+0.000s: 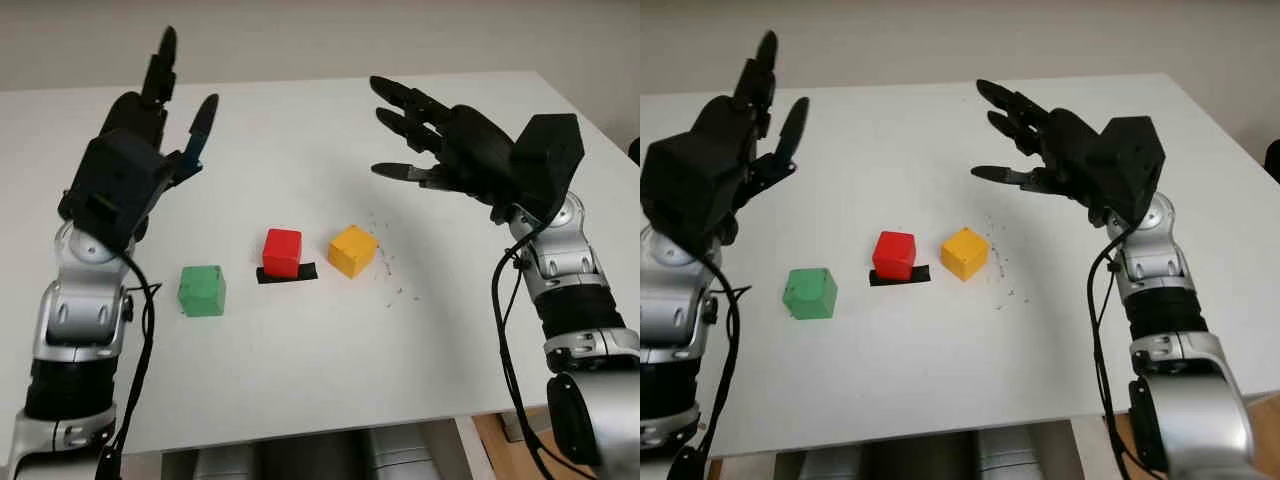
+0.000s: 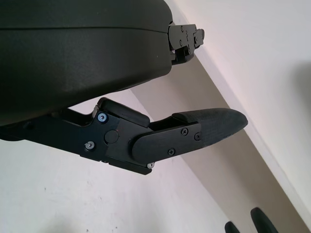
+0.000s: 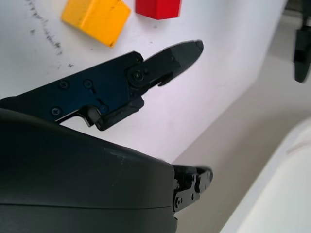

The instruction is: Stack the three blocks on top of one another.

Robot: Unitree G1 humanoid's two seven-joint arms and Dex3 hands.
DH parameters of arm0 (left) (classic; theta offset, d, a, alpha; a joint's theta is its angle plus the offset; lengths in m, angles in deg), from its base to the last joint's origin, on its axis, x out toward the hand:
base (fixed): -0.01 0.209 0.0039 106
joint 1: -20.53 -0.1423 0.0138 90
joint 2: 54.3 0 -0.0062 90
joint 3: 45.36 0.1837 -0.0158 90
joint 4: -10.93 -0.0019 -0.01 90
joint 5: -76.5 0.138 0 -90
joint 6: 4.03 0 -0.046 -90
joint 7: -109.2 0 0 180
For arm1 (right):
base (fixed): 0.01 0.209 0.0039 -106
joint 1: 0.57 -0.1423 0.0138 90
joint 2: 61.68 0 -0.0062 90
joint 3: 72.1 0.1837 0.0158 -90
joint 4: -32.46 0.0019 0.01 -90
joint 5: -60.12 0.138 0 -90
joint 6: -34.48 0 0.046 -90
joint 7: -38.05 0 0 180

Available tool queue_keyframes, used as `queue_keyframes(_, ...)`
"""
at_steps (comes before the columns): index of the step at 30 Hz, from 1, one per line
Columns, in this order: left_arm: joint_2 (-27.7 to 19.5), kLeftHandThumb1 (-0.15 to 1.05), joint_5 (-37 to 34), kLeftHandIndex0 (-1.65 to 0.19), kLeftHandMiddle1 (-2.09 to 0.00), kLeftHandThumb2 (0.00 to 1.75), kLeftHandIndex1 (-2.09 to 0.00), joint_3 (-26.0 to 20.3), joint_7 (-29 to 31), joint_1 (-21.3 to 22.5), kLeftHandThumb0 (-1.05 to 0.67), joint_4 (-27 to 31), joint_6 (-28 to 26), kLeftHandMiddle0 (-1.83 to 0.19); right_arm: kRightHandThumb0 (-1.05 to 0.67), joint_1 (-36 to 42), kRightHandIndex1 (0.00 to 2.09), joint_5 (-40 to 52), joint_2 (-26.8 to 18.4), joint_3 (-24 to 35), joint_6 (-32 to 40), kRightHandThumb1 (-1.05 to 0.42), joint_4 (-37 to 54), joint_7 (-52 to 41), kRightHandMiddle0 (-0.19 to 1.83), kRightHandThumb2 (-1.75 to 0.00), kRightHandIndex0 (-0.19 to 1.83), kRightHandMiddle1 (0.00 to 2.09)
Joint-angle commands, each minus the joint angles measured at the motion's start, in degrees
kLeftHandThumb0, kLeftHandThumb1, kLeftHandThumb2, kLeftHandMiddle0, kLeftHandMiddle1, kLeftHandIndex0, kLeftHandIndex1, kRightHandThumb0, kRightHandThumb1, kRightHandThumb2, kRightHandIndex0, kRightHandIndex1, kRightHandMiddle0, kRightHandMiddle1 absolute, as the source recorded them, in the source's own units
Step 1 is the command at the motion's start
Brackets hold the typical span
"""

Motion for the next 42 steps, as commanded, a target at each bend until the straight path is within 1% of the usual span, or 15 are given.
queue_keyframes(1,-0.11,1.05,-1.3,0.17,-0.03,0.67,-0.02,-1.71,-0.92,-0.69,-0.8,-1.19,2.56,0.18,-0.6,-3.63,0.23,-2.31,-1.74,-1.83,-2.95,-0.8,-2.2,-0.85,0.26,-0.03,0.3,0.26)
queue_keyframes(2,-0.07,1.05,-1.89,0.17,-0.02,0.67,-0.02,-2.15,-1.22,-0.85,-0.8,-1.61,2.85,0.19,-0.6,-4.67,0.23,-3.35,-2.19,-2.65,-4.41,-0.79,-3.35,-1.46,0.27,-0.03,0.31,0.27)
queue_keyframes(6,0.3,1.05,-2.08,0.19,0.0,0.67,-0.01,-3.17,-3.95,-1.32,-0.79,-2.54,3.07,0.19,-0.62,-8.97,0.21,-12.76,-4.86,-8.97,-11.29,-0.78,-5.81,-0.84,0.25,-0.04,0.27,0.29)
queue_keyframes(9,0.42,1.05,-1.97,0.16,-0.02,0.68,-0.03,-3.31,-5.18,-1.74,-0.82,-2.56,2.99,0.18,-0.64,-10.72,0.21,-17.24,-5.52,-11.93,-17.27,-0.76,-7.67,0.92,0.29,-0.04,0.29,0.31)
queue_keyframes(11,0.55,1.05,-2.05,0.16,-0.03,0.67,-0.03,-3.35,-5.8,-1.83,-0.82,-2.65,2.82,0.19,-0.65,-11.51,0.21,-19.02,-5.67,-13.18,-19.39,-0.76,-8.66,1.53,0.3,-0.05,0.3,0.31)
queue_keyframes(15,0.94,1.05,-3.32,0.17,-0.04,0.66,-0.03,-4.05,-6.83,-1.65,-0.83,-3.92,4.38,0.19,-0.63,-12.66,0.19,-23.26,-6.53,-16.22,-22.8,-0.77,-8.82,2.22,0.31,-0.05,0.29,0.28)
queue_keyframes(18,0.97,1.05,-3.93,0.17,-0.05,0.65,-0.03,-4.36,-7.35,-1.7,-0.83,-4.54,5.16,0.18,-0.62,-12.72,0.14,-26.24,-7.16,-17.85,-24.1,-0.77,-7.92,3.47,0.37,-0.06,0.3,0.2)
queue_keyframes(25,0.96,1.05,-4.49,0.18,-0.02,0.63,-0.03,-4.17,-7.66,-2.02,-0.86,-4.66,4.06,0.19,-0.65,-12.24,0.11,-33.31,-8.61,-21.23,-28.49,-0.77,-6.5,9.82,0.44,-0.06,0.32,0.16)
queue_keyframes(29,0.76,1.05,-4.28,0.19,-0.01,0.63,-0.03,-4.04,-7.75,-2.28,-0.86,-4.68,4.09,0.19,-0.63,-11.39,0.09,-35.21,-9.59,-22.32,-31.23,-0.79,-6.45,12.27,0.44,-0.06,0.32,0.14)
queue_keyframes(33,0.45,1.05,-4.19,0.19,-0.01,0.63,-0.03,-3.96,-7.44,-2.34,-0.84,-4.48,3.42,0.19,-0.64,-10.89,0.08,-37.35,-10.37,-23.51,-32.09,-0.81,-6.23,14.08,0.41,-0.06,0.31,0.11)
queue_keyframes(38,0.23,1.05,-5.16,0.14,-0.05,0.61,-0.06,-4.08,-6.56,-2.08,-0.8,-4.76,3.74,0.15,-0.64,-9.89,0.08,-38.77,-10.52,-24.32,-33.32,-0.8,-7.12,17.3,0.45,-0.06,0.33,0.12)
queue_keyframes(41,0.15,1.05,-4.59,0.12,-0.06,0.61,-0.07,-3.78,-6.94,-2.1,-0.79,-4.68,3.79,0.14,-0.65,-9.09,0.1,-40.14,-10.27,-25.0,-34.66,-0.8,-8.39,21.72,0.49,-0.05,0.37,0.13)
queue_keyframes(42,0.21,1.05,-4.47,0.14,-0.05,0.61,-0.06,-3.73,-7.04,-2.11,-0.79,-4.57,3.73,0.15,-0.65,-8.92,0.1,-40.53,-10.15,-25.29,-35.09,-0.8,-8.97,23.03,0.5,-0.05,0.38,0.13)
